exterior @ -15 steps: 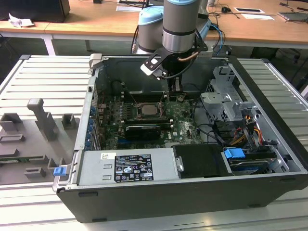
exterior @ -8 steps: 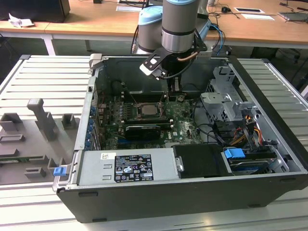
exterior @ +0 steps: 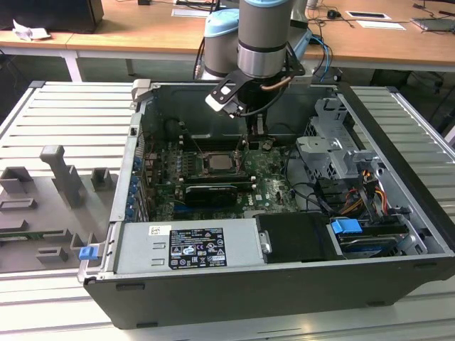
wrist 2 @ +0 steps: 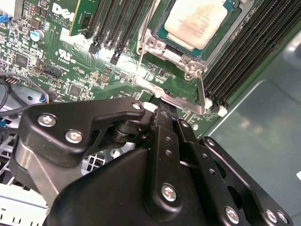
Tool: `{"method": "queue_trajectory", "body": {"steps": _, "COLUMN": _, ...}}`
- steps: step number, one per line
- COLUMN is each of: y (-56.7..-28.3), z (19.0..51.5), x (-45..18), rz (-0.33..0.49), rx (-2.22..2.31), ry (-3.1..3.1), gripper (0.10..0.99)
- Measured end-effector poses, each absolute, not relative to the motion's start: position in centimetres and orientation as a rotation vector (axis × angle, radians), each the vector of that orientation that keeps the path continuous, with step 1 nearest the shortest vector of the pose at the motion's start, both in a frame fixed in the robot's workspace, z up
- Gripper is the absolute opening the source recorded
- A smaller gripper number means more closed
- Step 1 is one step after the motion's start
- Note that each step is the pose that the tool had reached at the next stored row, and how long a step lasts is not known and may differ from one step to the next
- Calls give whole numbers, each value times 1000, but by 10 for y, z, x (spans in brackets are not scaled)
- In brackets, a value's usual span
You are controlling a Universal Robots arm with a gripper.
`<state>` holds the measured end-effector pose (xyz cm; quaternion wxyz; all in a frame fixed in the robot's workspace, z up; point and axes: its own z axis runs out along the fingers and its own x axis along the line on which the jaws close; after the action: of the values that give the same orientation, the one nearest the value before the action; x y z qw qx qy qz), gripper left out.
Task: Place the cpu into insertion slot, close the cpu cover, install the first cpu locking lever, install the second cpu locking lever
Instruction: 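Close the cpu cover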
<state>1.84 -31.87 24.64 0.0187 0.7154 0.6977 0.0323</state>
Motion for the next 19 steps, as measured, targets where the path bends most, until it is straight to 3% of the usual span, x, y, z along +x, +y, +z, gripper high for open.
{"method": "queue_trajectory", "body": {"steps": 19, "y": -319, "z": 246, "x": 15, "rz": 100, "rx": 2221, "ry": 2166, "gripper": 106}}
